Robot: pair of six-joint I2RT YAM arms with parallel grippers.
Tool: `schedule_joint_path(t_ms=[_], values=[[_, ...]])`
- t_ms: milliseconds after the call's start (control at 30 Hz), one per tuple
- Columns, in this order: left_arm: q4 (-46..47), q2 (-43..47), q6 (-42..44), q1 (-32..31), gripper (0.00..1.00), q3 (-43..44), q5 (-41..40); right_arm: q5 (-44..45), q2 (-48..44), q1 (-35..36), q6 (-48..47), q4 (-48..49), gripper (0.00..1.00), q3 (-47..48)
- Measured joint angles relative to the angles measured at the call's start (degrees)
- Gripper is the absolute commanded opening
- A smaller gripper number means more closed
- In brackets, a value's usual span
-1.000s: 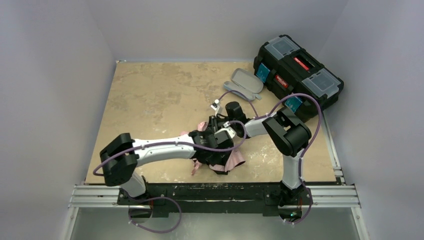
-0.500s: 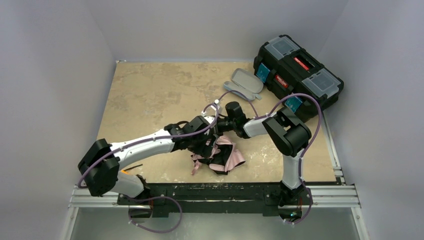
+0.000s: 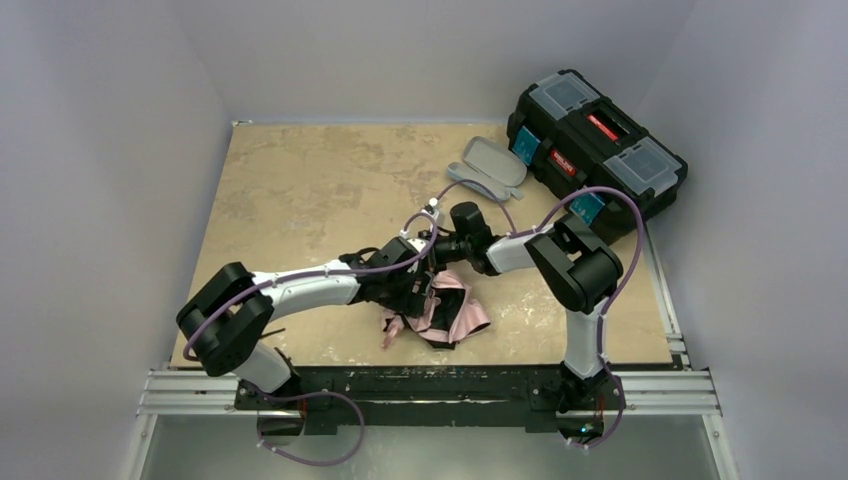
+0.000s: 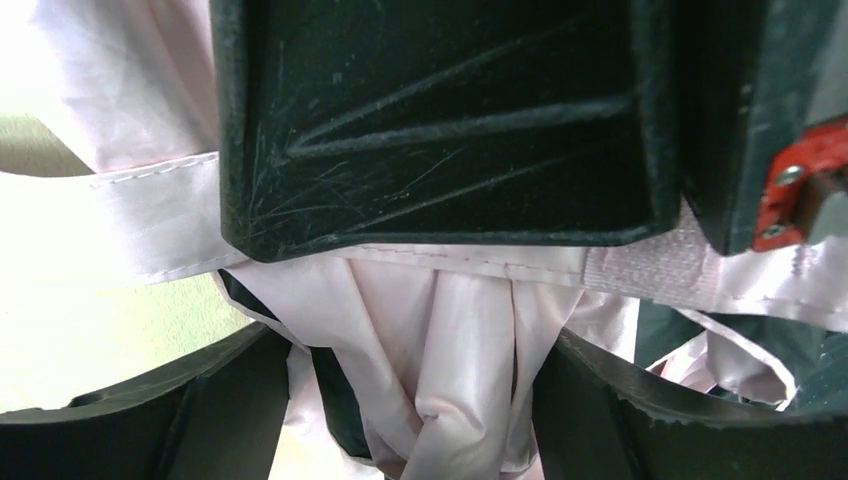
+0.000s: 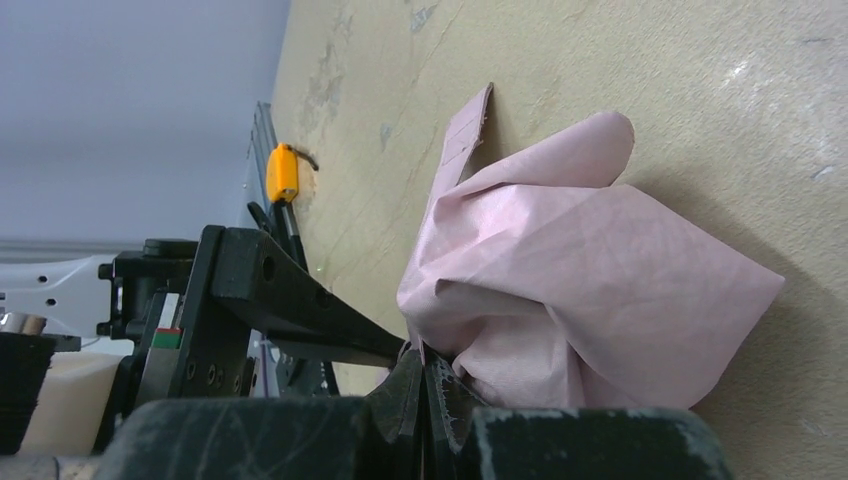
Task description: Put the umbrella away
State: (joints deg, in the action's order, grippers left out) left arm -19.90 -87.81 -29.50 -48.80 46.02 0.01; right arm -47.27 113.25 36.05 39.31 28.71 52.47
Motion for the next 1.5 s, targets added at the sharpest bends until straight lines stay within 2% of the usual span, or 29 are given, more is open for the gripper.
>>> schedule_joint_path(t_ms=[33, 67, 167, 267, 300, 533, 833, 1100, 1300, 1500], values=[[0.4, -0.2, 0.0, 0.0, 0.66, 0.0, 0.0, 0.1, 0.0, 0.0, -0.1, -0.1, 0.00, 0.1], [0.9, -0.3, 0.1, 0.0, 0.55, 0.0, -0.1, 0.3, 0.0, -0.1, -0.2, -0.3, 0.00, 0.2], [3.5, -1.1, 0.1, 0.1, 0.31, -0.4, -0.4, 1.1, 0.0, -0.2, -0.4, -0.7, 0.00, 0.7], [6.2, -1.6, 0.6, 0.2, 0.03, -0.9, 0.0, 1.8, 0.0, -0.2, -1.0, -1.2, 0.00, 1.5], [6.6, -1.7, 0.6, 0.3, 0.00, -1.0, 0.0, 1.9, 0.0, -0.2, -1.2, -1.6, 0.00, 1.8], [6.3, -1.7, 2.3, -0.9, 0.00, -0.6, -1.7, 2.1, 0.0, -0.1, -2.3, -8.3, 0.00, 5.2], [-2.6, -2.3, 7.9, -12.2, 0.00, 4.2, -17.2, 2.5, -1.9, 0.5, -3.4, -21.4, 0.00, 14.4], [-7.6, -3.2, 11.3, -21.3, 0.00, 6.4, -29.0, 3.0, -3.1, 1.5, -2.3, -21.9, 0.00, 18.7], [-9.0, -7.5, 11.6, -25.4, 0.00, 7.9, -37.3, 4.2, 1.8, 1.7, -0.7, -21.4, 0.00, 18.5], [-10.4, -14.6, 10.8, -28.6, 0.00, 10.8, -43.1, 5.5, 6.6, 1.8, 0.8, -19.6, 0.00, 11.3]])
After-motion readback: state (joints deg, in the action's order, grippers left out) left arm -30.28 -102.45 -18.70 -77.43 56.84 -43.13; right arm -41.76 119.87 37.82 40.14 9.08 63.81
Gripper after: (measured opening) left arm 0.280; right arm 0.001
